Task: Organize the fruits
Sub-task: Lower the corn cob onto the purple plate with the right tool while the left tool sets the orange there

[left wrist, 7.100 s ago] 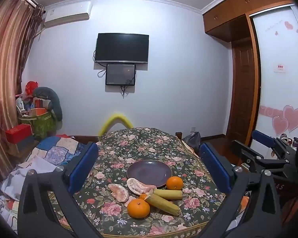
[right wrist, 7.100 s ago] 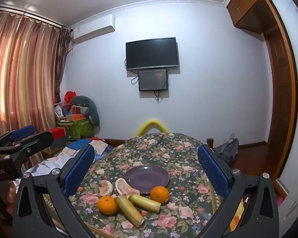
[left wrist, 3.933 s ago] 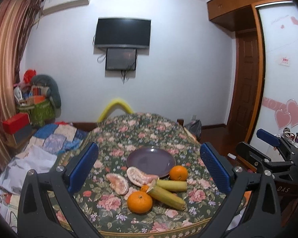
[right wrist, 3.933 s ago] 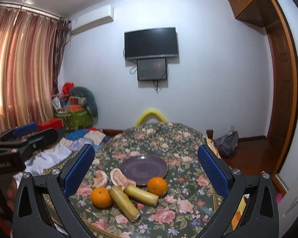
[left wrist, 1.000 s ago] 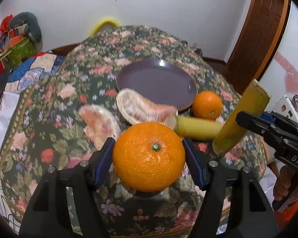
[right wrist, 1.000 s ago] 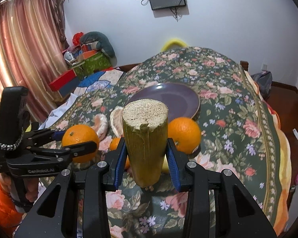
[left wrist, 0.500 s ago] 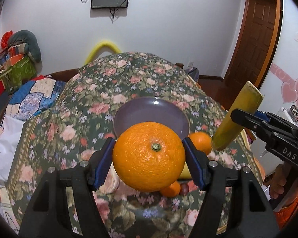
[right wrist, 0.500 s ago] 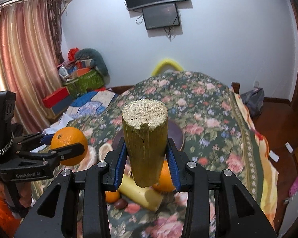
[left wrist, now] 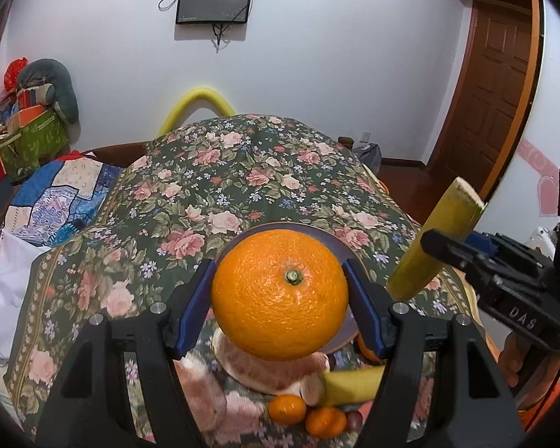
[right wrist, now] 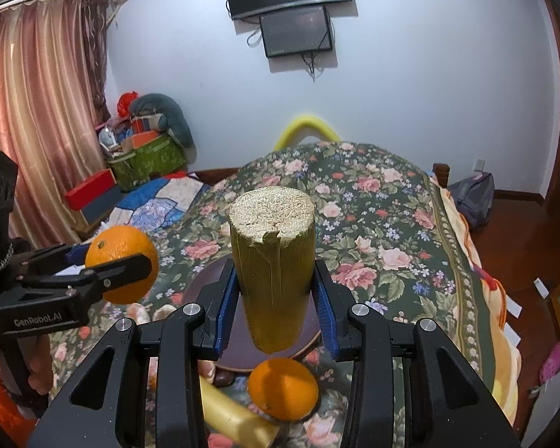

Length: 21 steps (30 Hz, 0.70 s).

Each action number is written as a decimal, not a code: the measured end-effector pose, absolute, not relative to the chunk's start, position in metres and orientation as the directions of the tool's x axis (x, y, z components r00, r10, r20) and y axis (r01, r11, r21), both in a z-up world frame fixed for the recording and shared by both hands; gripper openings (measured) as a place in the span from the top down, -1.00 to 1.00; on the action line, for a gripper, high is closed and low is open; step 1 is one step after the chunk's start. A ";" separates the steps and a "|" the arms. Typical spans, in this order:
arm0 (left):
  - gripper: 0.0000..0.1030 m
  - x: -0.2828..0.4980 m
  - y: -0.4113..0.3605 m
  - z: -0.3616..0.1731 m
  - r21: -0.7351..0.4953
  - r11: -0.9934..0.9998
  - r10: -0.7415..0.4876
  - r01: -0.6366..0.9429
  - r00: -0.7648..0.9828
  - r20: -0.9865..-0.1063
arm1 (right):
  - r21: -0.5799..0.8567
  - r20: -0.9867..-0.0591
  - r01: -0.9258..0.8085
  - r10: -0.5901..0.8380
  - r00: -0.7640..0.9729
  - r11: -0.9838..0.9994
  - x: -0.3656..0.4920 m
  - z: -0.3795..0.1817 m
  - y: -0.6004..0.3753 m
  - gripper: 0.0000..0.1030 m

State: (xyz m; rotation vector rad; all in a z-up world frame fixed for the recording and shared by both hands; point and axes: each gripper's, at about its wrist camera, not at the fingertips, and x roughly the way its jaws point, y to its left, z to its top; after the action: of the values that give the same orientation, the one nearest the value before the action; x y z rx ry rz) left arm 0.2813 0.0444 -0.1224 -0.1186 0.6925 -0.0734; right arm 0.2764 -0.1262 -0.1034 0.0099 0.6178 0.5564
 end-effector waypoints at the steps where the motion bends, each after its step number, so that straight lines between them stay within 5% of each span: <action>1: -0.32 0.285 0.045 -0.125 -0.129 0.991 -0.104 0.027 0.764 -0.637 | 0.168 -0.553 -0.493 0.496 0.670 0.854 0.279 -0.106 -0.125 0.32; 21: -0.32 0.370 0.055 -0.206 -0.115 0.993 -0.075 -0.027 0.606 -0.792 | 0.189 -0.725 -0.517 0.474 0.500 0.835 0.347 -0.167 -0.091 0.32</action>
State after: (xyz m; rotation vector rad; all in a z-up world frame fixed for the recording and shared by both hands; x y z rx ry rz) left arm 0.3705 0.0545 -0.2055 -0.1193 0.9203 -0.0282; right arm 0.3471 -0.0915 -0.1666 -0.0557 0.8586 0.5995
